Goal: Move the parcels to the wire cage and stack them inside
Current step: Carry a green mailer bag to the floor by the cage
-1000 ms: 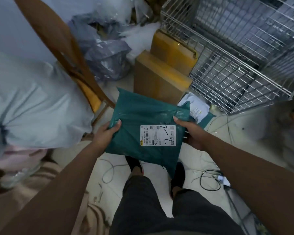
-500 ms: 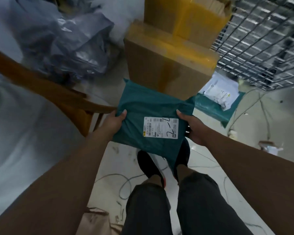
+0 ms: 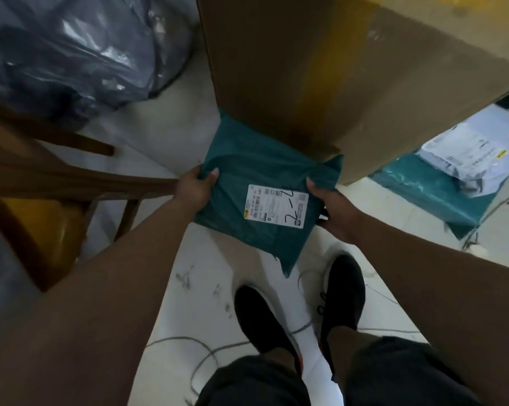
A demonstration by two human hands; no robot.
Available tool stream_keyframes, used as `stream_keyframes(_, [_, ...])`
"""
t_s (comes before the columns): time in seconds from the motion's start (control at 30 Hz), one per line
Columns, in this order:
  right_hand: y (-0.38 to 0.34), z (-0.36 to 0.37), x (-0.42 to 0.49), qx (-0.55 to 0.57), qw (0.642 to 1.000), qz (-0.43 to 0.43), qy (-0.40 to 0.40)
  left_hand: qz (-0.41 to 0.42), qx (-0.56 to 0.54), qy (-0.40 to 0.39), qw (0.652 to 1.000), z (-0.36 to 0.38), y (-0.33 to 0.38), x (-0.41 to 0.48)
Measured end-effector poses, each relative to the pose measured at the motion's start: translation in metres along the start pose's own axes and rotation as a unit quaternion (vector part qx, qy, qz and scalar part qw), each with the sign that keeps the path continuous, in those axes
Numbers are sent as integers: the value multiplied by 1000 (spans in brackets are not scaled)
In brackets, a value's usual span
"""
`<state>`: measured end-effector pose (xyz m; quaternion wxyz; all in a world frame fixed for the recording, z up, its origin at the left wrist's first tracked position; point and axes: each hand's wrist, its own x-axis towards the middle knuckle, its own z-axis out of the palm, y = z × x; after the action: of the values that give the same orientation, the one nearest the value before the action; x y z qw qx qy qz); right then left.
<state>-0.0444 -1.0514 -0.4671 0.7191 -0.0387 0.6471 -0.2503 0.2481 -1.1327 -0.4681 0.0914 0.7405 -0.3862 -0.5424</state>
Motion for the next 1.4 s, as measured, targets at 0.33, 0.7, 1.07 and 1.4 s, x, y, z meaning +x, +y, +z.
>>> stream_keyframes(0.33, [4,13,18,-43,999,20,-7,-2,61,-9,998,7,-12,12])
stream_keyframes(0.7, [-89,60,-170,-153,988,-12,2,86,-56,7,995,-13,121,-167])
stream_keyframes(1.07, [-199,98,-489,-200,972,-117,-26,191,138,-20,972,-104,287,-406])
stream_keyframes(1.4, [-200,43,-631,-162,968,-185,41,263,191,-54,944,-100,360,-541])
